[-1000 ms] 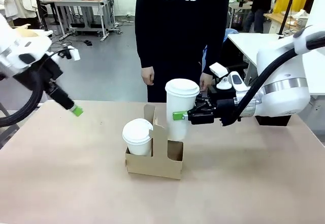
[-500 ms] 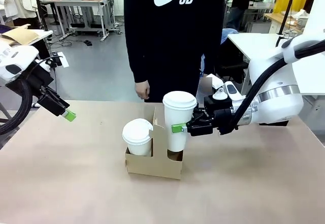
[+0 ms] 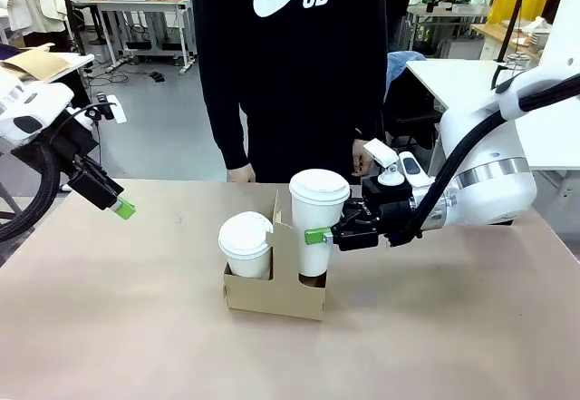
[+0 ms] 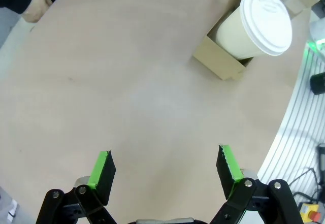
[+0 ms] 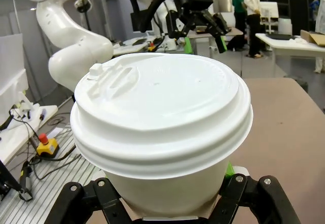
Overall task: Pour a drink into a cup and package it in a carrier.
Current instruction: Insert the held 600 ml Paper Cup into the Cup Carrier.
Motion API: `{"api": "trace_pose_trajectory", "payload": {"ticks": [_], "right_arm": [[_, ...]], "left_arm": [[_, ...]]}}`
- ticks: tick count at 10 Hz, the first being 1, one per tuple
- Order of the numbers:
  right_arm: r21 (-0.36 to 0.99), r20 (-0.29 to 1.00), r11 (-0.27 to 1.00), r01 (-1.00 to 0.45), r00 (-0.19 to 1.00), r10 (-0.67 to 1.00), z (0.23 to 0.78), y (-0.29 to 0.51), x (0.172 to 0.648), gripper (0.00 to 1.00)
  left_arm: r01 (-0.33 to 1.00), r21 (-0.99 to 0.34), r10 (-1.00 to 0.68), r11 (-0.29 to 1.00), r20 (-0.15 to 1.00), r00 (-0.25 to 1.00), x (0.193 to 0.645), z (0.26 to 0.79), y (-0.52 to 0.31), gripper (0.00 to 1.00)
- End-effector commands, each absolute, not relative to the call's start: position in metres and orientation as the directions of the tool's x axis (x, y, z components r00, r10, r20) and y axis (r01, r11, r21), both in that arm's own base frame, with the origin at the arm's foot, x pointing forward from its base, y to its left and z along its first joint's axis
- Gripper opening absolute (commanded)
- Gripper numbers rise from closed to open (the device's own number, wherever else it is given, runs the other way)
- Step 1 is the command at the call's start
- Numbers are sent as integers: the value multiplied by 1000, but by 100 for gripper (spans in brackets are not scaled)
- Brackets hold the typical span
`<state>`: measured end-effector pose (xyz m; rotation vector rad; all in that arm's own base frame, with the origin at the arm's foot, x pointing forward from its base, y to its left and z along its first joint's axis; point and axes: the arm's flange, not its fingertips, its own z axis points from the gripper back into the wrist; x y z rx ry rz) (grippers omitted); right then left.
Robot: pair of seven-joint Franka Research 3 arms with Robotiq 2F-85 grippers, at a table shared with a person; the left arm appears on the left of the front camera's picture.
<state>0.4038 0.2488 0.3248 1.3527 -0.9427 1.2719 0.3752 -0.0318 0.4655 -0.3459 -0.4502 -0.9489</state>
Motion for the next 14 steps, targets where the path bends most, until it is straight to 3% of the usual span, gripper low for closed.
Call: {"api": "trace_pose_trajectory", "payload": {"ticks": [1,12,13,14], "right_arm": [[115,993,-203,-972,104,63,324,253,404,80],[141,984,-281,-949,102,148,261,244,420,80],[117,984,-295,-948,70,165,261,243,419,100],[117,982,-293,-949,66,179,264,242,418,100]], "left_arm": [[833,-102,-687,544,515,513,375,467,-33,100],[833,-102,-687,544,515,513,375,467,-33,100],[833,-102,-687,544,515,513,375,467,-33,100],[833,-102,-687,544,515,513,375,467,-33,100]]}}
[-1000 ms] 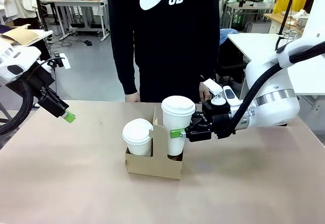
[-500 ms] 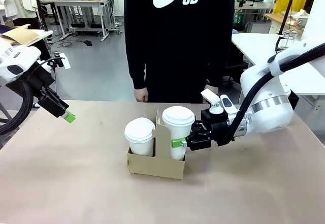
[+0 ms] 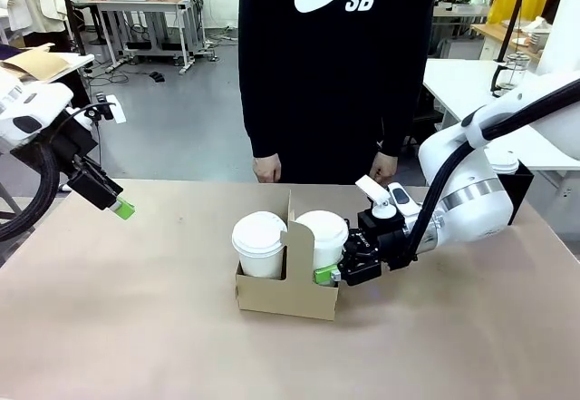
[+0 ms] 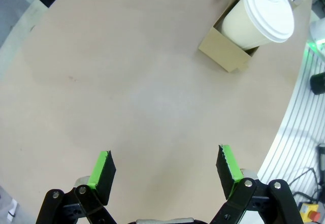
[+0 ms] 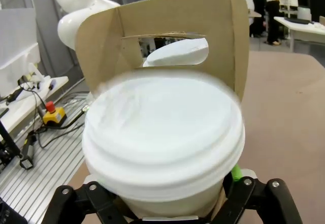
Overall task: Pour a drink into a cup and package it in a carrier.
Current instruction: Insert the held 600 ml Paper Cup into the Cup Carrier.
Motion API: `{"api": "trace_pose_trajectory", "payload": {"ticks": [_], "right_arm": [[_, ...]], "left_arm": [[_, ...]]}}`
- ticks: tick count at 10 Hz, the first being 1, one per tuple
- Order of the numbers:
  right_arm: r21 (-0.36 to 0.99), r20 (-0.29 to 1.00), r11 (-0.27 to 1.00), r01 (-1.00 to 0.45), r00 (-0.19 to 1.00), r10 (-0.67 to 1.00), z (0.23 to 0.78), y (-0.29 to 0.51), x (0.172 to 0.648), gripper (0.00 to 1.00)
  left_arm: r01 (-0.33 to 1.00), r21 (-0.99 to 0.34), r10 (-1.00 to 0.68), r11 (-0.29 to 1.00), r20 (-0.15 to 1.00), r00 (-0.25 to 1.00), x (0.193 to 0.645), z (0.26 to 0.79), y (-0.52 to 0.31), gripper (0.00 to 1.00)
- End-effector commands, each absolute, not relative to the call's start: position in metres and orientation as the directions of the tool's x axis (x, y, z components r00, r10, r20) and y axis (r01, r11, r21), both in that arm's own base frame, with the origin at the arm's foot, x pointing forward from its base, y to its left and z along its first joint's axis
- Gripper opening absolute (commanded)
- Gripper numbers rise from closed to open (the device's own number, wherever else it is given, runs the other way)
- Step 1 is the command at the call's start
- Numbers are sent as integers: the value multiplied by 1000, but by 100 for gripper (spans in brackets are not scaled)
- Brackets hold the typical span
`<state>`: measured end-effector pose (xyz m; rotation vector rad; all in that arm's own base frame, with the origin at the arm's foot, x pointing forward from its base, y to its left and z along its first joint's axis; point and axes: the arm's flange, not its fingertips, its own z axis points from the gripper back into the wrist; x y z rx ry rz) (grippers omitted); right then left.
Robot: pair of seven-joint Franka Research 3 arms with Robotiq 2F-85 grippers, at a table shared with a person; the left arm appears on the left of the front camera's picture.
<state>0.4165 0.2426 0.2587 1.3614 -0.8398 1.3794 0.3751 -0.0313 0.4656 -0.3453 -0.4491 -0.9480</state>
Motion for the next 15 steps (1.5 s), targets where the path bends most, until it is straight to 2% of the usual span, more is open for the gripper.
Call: {"api": "trace_pose_trajectory", "payload": {"ticks": [1,4,8,9,11,13,15], "right_arm": [[110,981,-282,-953,58,188,268,238,418,100],[78,978,-244,-967,27,205,287,215,415,100],[134,961,-145,-980,93,260,305,167,416,100],[143,954,-75,-987,118,275,316,146,413,100],[243,909,195,-950,294,296,345,83,399,100],[305,844,439,-845,453,286,366,22,376,100],[264,821,562,-784,489,296,389,-13,345,100]], "left_arm": [[833,-102,-687,544,515,513,375,467,-33,100],[833,-102,-687,544,515,513,375,467,-33,100],[833,-102,-687,544,515,513,375,467,-33,100],[833,-102,-687,544,515,513,375,467,-33,100],[833,-102,-687,544,515,513,375,467,-33,100],[833,-102,-687,544,515,513,375,467,-33,100],[833,-102,-687,544,515,513,375,467,-33,100]]}}
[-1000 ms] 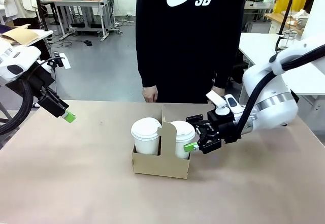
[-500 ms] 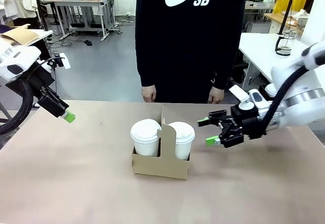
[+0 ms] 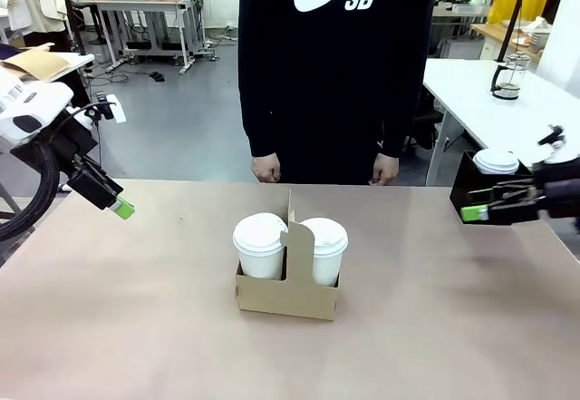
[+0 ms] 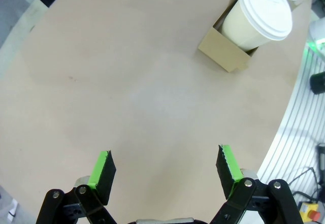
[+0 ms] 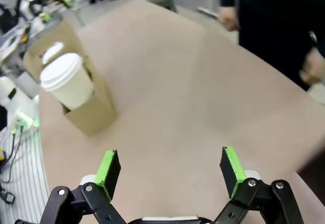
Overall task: Pour a drink into a cup and package it in a carrier.
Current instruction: Insert the held 600 ml Paper Cup into the Cup Carrier.
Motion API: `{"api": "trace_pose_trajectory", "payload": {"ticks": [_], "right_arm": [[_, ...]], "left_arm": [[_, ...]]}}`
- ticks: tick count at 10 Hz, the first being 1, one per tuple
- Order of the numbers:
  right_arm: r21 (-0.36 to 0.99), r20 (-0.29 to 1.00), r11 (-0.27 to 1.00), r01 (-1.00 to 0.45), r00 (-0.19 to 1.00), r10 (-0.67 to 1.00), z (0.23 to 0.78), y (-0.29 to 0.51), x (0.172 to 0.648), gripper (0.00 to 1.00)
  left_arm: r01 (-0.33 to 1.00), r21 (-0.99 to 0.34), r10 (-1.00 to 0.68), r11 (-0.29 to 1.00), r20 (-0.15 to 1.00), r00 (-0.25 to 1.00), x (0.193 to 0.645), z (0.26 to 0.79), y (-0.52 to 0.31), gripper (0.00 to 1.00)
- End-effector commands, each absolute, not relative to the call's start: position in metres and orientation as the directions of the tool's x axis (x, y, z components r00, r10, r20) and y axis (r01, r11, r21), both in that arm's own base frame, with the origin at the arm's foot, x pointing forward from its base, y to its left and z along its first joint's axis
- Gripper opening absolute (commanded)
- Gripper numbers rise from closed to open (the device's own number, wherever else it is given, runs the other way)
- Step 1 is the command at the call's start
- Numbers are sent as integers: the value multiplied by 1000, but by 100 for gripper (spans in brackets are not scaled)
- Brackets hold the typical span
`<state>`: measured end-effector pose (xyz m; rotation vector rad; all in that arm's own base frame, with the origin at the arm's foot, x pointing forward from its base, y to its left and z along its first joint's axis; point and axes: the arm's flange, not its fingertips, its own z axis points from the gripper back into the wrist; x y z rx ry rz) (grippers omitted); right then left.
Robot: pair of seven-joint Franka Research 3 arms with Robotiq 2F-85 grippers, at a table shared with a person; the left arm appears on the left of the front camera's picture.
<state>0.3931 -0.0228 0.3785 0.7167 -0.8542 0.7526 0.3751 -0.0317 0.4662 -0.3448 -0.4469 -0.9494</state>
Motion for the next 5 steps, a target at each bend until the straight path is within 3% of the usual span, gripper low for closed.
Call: {"api": "trace_pose_trajectory", "payload": {"ticks": [1,3,4,5], "right_arm": [[232,795,625,-745,516,319,393,-20,339,100],[212,794,634,-744,510,332,391,-18,343,100],[215,819,620,-755,485,308,401,-43,388,100],[215,819,620,-755,485,308,401,-43,388,100]], "left_arm": [[833,-102,-687,544,515,513,375,467,-33,100],[833,-102,-687,544,515,513,375,467,-33,100],[833,-102,-687,544,515,513,375,467,-33,100],[833,-102,-687,544,515,513,375,467,-33,100]]}}
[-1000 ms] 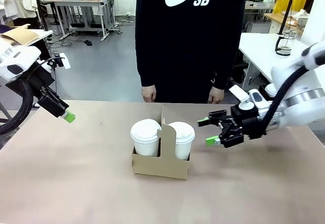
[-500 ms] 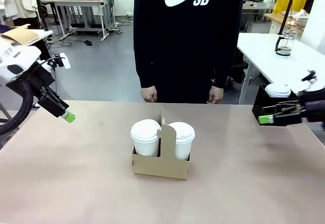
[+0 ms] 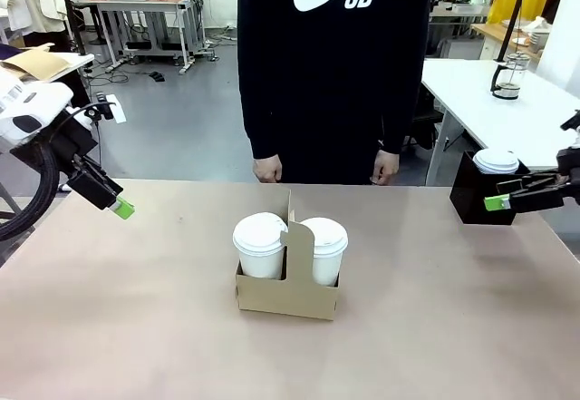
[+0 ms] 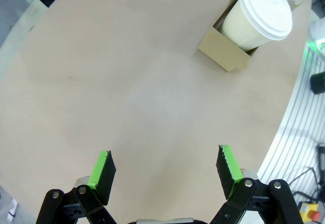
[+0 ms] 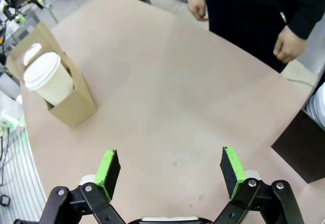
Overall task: Pour a drink into a cup and package it in a carrier.
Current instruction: Insert the held 600 ml Paper Cup into the Cup Carrier.
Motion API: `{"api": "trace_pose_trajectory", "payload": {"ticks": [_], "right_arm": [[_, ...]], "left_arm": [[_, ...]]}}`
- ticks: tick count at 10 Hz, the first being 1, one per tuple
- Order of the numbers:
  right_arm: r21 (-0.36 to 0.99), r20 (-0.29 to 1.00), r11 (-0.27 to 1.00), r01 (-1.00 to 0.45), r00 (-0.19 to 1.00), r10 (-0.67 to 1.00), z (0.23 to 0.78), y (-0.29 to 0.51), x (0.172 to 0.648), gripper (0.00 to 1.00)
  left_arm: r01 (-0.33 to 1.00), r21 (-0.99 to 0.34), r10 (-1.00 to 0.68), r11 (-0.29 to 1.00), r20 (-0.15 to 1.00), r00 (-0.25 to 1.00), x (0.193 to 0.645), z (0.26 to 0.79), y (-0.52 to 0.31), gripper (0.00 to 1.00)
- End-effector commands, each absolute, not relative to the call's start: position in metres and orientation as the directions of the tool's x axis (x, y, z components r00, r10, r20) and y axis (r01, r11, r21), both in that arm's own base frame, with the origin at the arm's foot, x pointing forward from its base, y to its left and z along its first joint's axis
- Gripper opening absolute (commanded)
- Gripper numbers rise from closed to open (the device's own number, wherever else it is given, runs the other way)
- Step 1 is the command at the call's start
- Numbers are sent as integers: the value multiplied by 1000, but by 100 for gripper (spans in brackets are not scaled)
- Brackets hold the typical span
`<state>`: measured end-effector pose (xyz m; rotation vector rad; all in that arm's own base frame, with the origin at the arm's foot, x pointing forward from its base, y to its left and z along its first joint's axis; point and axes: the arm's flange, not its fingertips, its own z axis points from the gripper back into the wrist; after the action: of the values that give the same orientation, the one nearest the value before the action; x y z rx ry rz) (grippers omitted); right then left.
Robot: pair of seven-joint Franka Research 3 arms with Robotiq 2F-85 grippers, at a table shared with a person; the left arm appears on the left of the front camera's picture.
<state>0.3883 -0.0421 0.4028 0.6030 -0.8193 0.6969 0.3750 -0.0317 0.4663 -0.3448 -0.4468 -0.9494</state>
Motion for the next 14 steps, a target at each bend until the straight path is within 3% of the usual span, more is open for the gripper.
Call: {"api": "trace_pose_trajectory", "payload": {"ticks": [1,14], "right_arm": [[215,819,620,-755,485,308,401,-43,388,100],[215,819,620,-755,485,308,401,-43,388,100]], "left_arm": [[833,-102,-687,544,515,513,375,467,-33,100],[833,-102,-687,544,515,513,375,467,-33,100]]}}
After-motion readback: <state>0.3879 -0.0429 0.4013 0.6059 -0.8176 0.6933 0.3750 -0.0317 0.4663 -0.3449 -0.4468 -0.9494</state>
